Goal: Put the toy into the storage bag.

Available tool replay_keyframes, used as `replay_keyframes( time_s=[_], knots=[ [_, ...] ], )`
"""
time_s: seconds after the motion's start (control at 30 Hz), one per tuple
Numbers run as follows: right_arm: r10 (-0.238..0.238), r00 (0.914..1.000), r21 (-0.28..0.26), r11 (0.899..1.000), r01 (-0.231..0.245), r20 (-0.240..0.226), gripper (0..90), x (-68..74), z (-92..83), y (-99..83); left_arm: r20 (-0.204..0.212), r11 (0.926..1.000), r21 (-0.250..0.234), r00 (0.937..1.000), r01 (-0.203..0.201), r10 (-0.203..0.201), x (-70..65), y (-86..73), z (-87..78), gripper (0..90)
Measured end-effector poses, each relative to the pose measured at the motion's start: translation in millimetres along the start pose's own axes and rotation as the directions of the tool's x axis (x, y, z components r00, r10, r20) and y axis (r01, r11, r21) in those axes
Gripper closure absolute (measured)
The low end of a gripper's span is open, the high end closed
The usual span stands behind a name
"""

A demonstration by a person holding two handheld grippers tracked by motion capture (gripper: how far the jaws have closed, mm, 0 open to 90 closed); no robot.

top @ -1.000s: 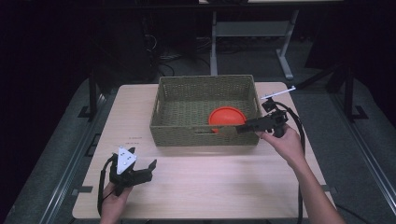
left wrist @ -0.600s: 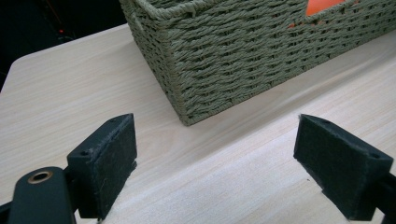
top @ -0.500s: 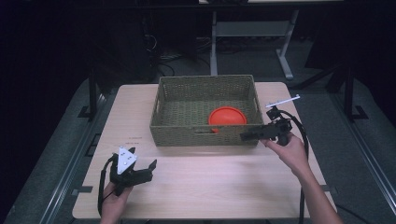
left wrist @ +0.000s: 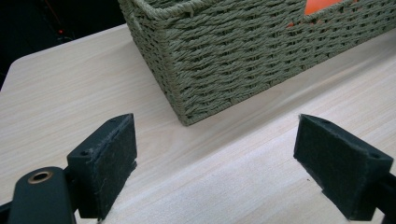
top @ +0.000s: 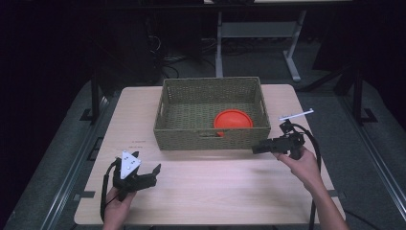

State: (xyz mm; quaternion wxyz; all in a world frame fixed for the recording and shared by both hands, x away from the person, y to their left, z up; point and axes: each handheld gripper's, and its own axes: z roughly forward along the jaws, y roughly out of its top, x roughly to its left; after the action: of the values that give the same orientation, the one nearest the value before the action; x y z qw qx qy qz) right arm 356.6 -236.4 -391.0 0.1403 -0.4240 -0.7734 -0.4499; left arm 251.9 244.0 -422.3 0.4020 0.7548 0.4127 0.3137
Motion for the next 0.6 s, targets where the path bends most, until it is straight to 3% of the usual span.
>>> replay_keyframes(
  time_s=[0.6],
  knots=[
    [0.026,0.9994,-0.016,1.000,-0.026,-0.024,22.4,-9.5,-4.5,-39.4,0.000,1.0000,-0.001,1.0000,-0.001,0.001,-0.7,0.0,0.8,12.7]
  ],
)
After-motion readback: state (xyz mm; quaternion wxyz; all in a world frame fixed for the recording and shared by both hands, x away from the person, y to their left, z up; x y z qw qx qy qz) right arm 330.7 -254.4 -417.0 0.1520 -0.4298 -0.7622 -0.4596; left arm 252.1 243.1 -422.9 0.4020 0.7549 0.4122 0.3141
